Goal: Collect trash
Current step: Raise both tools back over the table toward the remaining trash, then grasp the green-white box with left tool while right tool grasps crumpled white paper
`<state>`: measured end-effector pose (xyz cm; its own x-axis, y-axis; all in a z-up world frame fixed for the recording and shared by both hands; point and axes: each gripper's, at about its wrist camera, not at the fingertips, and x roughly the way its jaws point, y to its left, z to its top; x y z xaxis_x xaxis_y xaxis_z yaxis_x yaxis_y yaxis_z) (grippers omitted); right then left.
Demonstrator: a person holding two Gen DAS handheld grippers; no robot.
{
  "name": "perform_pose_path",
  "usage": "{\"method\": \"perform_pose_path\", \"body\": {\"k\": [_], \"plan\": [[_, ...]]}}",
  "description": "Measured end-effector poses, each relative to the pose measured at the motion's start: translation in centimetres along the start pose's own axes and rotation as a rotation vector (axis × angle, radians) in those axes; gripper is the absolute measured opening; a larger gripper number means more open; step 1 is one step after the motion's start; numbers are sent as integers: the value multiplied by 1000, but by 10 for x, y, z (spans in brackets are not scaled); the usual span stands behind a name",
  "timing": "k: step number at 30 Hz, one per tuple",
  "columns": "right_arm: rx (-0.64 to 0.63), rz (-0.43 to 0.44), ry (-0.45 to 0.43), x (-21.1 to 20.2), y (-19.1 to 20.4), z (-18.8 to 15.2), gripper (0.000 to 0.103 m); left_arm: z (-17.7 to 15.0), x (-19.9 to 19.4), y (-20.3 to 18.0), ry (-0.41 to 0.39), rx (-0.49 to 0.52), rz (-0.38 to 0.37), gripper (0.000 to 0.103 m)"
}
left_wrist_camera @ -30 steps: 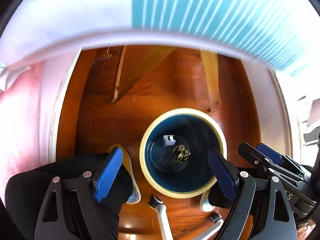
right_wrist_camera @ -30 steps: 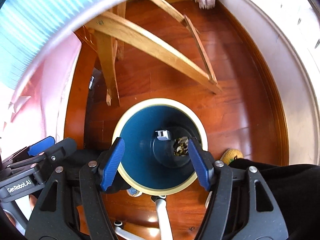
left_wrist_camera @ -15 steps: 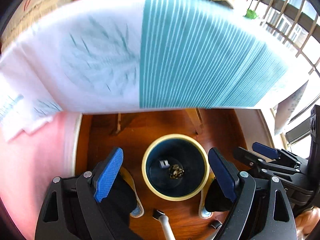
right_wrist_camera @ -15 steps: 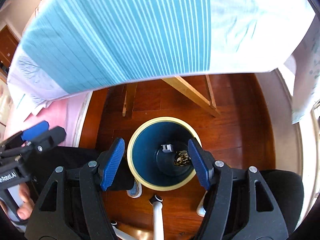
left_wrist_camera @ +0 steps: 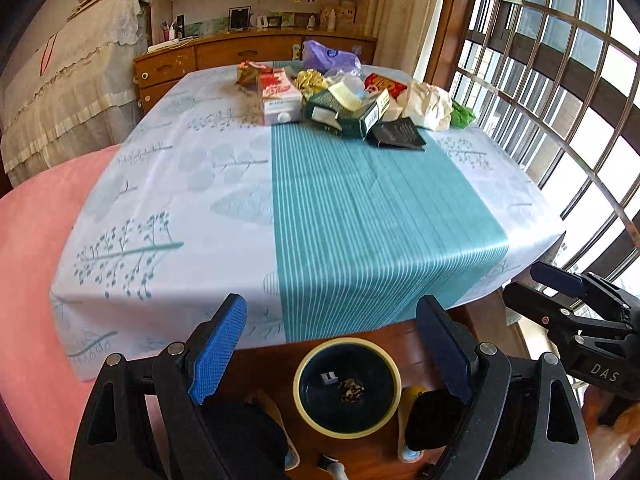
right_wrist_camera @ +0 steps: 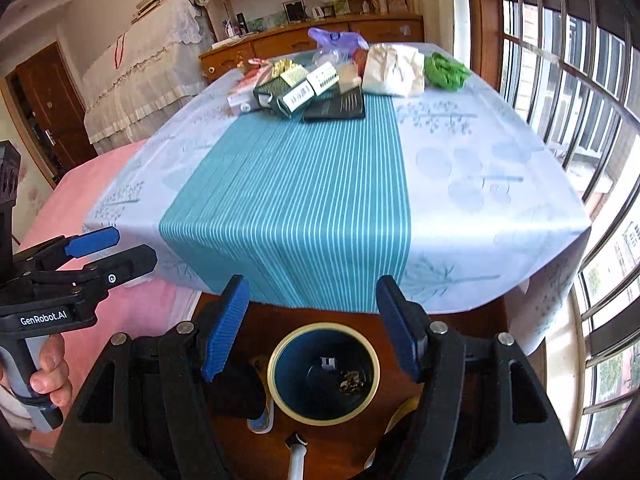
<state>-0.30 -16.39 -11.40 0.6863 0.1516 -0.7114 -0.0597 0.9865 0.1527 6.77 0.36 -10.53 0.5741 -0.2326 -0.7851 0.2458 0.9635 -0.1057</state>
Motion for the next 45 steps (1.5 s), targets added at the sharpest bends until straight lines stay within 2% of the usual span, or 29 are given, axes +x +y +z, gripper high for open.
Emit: {"method": "perform_pose_path", "body": {"k": [2, 7, 12, 17, 22, 28, 31, 32, 35, 38, 40, 41, 42, 45], "plan": [[-20, -8, -18, -8, 0, 22, 63, 21, -4, -7, -19, 23, 13, 81], [-30, -26, -27, -16, -18, 62, 63, 77, -1, -19, -58, 78, 54, 80], [21, -13, -31, -3, -47, 96, 63, 125, 19, -29, -49, 105, 66, 80], [52, -2, -37, 21, -73, 127, 63, 164, 67, -45, -11, 130, 88, 80], [83, 21, -34, 48, -96, 150, 63, 195, 131, -60, 47, 133, 125, 80], [93, 57, -17, 80, -114, 163, 63, 224, 195, -71, 85, 131, 190, 79], [109, 72, -5, 95, -123, 165, 63, 234, 213, -76, 73, 154, 240, 78], [117, 82, -1, 100, -126, 165, 63, 237, 218, -76, 80, 159, 236, 78], [135, 106, 10, 114, -133, 167, 63, 244, 234, -74, 109, 139, 233, 73], [139, 122, 13, 124, -136, 171, 63, 248, 240, -74, 90, 152, 266, 69], [136, 128, 11, 130, -136, 173, 63, 251, 239, -73, 78, 157, 279, 57], [135, 130, 10, 132, -136, 175, 63, 252, 238, -72, 79, 160, 267, 45], [134, 129, 8, 135, -137, 177, 63, 252, 235, -72, 80, 159, 257, 38], [134, 114, 5, 141, -137, 184, 63, 256, 226, -71, 55, 157, 250, 30]]}}
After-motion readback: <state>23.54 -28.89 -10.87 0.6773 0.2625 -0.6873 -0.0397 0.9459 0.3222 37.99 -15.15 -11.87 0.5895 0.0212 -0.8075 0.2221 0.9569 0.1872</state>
